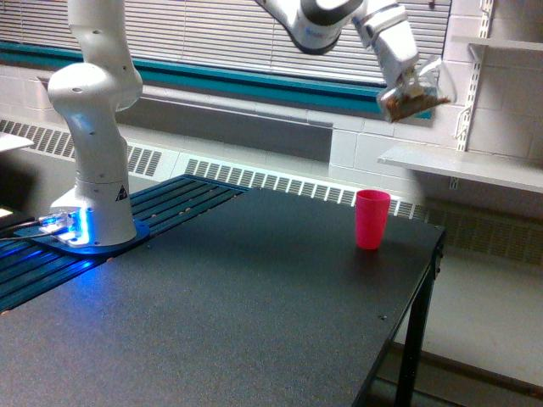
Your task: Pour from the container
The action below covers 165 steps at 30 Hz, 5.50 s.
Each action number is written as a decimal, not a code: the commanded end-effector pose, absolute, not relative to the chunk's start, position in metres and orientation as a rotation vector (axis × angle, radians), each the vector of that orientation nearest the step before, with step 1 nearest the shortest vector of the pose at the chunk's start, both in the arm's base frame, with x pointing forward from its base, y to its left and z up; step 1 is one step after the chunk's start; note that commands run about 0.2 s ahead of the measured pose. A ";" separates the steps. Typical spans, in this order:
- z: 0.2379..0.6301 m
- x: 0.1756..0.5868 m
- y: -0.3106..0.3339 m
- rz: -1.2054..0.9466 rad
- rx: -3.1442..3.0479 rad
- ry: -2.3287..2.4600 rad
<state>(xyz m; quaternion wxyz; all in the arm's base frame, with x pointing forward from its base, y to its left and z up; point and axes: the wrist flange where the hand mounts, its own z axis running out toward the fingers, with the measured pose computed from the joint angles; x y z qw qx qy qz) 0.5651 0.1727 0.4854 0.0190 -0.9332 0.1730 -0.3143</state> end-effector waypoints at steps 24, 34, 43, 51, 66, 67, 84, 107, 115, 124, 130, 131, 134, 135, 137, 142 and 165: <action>0.499 0.517 0.250 -1.061 -2.946 0.278; 0.498 0.496 0.227 -1.075 -2.973 0.287; 0.482 0.488 0.213 -1.026 -3.026 0.285; 0.470 0.479 0.225 -1.022 -3.060 0.237; 0.441 0.476 0.233 -0.951 -3.125 0.193; 0.440 0.476 0.233 -0.949 -3.129 0.189; 0.407 0.479 0.242 -0.840 -3.217 0.110; 0.401 0.495 0.252 -0.755 -3.275 0.003; 0.415 0.500 0.258 -0.784 -3.254 -0.062; 0.427 0.503 0.253 -0.805 -3.241 -0.131; 0.426 0.500 0.248 -0.797 -3.248 -0.165; 0.425 0.499 0.248 -0.795 -3.250 -0.170; 0.423 0.497 0.249 -0.787 -3.263 -0.195; 0.422 0.497 0.250 -0.781 -3.264 -0.209; 0.424 0.495 0.257 -0.798 -3.267 -0.253; 0.430 0.493 0.267 -0.827 -3.262 -0.293; 0.424 0.468 0.224 -0.744 -3.316 -0.163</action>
